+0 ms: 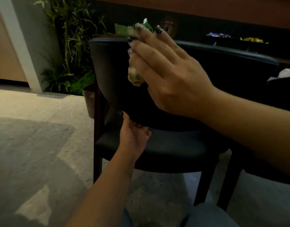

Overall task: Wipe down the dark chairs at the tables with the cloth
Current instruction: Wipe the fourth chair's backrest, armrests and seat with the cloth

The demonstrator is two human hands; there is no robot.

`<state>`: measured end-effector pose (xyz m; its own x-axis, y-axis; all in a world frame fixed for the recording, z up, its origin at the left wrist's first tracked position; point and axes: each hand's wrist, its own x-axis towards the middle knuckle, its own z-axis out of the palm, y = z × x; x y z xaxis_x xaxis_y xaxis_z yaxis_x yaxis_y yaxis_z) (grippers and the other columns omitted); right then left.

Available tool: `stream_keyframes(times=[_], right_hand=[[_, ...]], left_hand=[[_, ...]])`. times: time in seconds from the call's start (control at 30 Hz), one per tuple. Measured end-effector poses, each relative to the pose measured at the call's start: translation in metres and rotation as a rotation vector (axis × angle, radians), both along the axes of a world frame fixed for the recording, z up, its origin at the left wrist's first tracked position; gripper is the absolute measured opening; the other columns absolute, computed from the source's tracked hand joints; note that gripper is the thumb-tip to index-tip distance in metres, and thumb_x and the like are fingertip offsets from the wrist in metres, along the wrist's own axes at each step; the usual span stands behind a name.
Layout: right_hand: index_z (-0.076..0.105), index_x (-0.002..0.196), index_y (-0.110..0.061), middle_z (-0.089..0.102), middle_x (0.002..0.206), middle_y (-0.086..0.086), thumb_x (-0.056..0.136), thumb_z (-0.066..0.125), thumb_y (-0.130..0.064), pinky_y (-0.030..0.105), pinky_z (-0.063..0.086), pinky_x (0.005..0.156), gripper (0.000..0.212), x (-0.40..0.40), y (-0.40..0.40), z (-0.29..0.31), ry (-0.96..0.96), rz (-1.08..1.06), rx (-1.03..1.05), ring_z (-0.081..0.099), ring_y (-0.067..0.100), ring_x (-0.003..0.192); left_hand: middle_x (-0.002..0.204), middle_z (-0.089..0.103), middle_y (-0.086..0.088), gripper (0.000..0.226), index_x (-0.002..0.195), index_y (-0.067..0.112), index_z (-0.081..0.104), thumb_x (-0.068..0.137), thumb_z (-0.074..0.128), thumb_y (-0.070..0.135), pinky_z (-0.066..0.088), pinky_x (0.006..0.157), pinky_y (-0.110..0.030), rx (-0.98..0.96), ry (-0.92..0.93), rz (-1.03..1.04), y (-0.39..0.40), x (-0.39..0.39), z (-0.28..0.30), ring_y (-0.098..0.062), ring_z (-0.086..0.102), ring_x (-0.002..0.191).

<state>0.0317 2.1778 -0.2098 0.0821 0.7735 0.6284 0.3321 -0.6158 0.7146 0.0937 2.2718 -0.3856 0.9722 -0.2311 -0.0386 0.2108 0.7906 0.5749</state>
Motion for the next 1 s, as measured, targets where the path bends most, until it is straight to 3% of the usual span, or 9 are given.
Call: stream_keyframes(times=[0.07, 0.17, 0.27, 0.4, 0.53, 0.67, 0.77, 0.83, 1.0], right_hand=[[0.065, 0.114, 0.005, 0.062, 0.122, 0.024, 0.099, 0.046, -0.007, 0.049, 0.038, 0.108, 0.027, 0.004, -0.002, -0.011, 0.002, 0.010, -0.077, 0.052, 0.038, 0.123], [0.070, 0.109, -0.001, 0.066, 0.119, 0.017, 0.096, 0.053, -0.008, 0.047, 0.037, 0.109, 0.022, 0.004, -0.008, -0.062, 0.091, -0.119, -0.429, 0.054, 0.034, 0.122], [0.065, 0.120, -0.008, 0.061, 0.128, 0.012, 0.097, 0.044, -0.010, 0.046, 0.029, 0.113, 0.031, -0.001, -0.013, -0.089, 0.193, -0.346, -0.744, 0.050, 0.031, 0.128], [0.069, 0.110, -0.001, 0.066, 0.119, 0.017, 0.094, 0.045, -0.006, 0.044, 0.037, 0.107, 0.030, 0.001, 0.008, -0.048, 0.125, -0.165, -0.371, 0.058, 0.032, 0.119], [0.064, 0.114, 0.005, 0.063, 0.119, 0.025, 0.099, 0.038, -0.010, 0.047, 0.037, 0.106, 0.034, 0.006, 0.021, 0.015, 0.001, -0.051, -0.015, 0.056, 0.040, 0.118], [0.069, 0.110, 0.002, 0.062, 0.123, 0.021, 0.098, 0.046, -0.008, 0.049, 0.040, 0.106, 0.027, 0.009, 0.014, -0.028, 0.008, -0.126, -0.235, 0.052, 0.036, 0.124], [0.066, 0.119, -0.009, 0.057, 0.133, 0.012, 0.095, 0.050, -0.015, 0.048, 0.025, 0.114, 0.030, -0.002, -0.009, -0.077, 0.073, -0.338, -0.647, 0.041, 0.031, 0.134], [0.063, 0.122, -0.008, 0.056, 0.135, 0.010, 0.091, 0.049, -0.013, 0.046, 0.016, 0.114, 0.035, -0.006, -0.020, -0.088, 0.160, -0.366, -0.644, 0.039, 0.031, 0.135], [0.057, 0.126, 0.002, 0.052, 0.135, 0.021, 0.094, 0.057, -0.003, 0.048, 0.034, 0.111, 0.033, -0.011, -0.052, -0.041, 0.183, 0.091, 0.017, 0.045, 0.036, 0.131]], left_hand=[[0.088, 0.060, 0.001, 0.048, 0.096, 0.022, 0.062, 0.094, 0.038, 0.063, 0.033, 0.078, -0.033, 0.000, -0.009, -0.001, 0.001, -0.002, 0.000, -0.016, 0.057, 0.089], [0.114, 0.067, -0.001, 0.052, 0.118, 0.019, 0.062, 0.099, 0.031, 0.056, 0.045, 0.085, -0.028, -0.056, -0.038, -0.057, 0.006, -0.002, -0.003, -0.017, 0.062, 0.105], [0.108, 0.070, -0.003, 0.057, 0.113, 0.014, 0.068, 0.098, 0.034, 0.057, 0.054, 0.082, -0.027, -0.029, -0.039, -0.078, 0.011, -0.003, -0.006, -0.016, 0.067, 0.103], [0.097, 0.066, 0.009, 0.054, 0.086, 0.028, 0.077, 0.104, 0.029, 0.045, 0.048, 0.081, -0.027, 0.035, -0.043, 0.028, 0.004, 0.001, -0.001, -0.007, 0.064, 0.089], [0.083, 0.057, 0.003, 0.050, 0.099, 0.023, 0.063, 0.096, 0.032, 0.063, 0.029, 0.069, -0.030, 0.030, -0.009, -0.012, 0.003, -0.003, 0.001, -0.014, 0.051, 0.078], [0.093, 0.064, 0.003, 0.048, 0.096, 0.025, 0.067, 0.099, 0.032, 0.058, 0.035, 0.075, -0.030, -0.028, -0.035, -0.013, 0.002, -0.003, 0.001, -0.016, 0.057, 0.088], [0.106, 0.071, 0.004, 0.055, 0.101, 0.022, 0.077, 0.103, 0.028, 0.048, 0.051, 0.079, -0.023, -0.126, -0.074, -0.084, 0.006, -0.004, -0.004, -0.011, 0.067, 0.099], [0.106, 0.072, 0.001, 0.062, 0.104, 0.019, 0.075, 0.101, 0.024, 0.054, 0.054, 0.078, -0.024, -0.122, -0.065, -0.116, 0.008, -0.005, -0.004, -0.013, 0.068, 0.099], [0.109, 0.066, -0.002, 0.052, 0.107, 0.020, 0.071, 0.091, 0.047, 0.063, 0.037, 0.093, -0.037, -0.127, -0.047, -0.061, 0.000, -0.011, -0.001, -0.020, 0.061, 0.100]])
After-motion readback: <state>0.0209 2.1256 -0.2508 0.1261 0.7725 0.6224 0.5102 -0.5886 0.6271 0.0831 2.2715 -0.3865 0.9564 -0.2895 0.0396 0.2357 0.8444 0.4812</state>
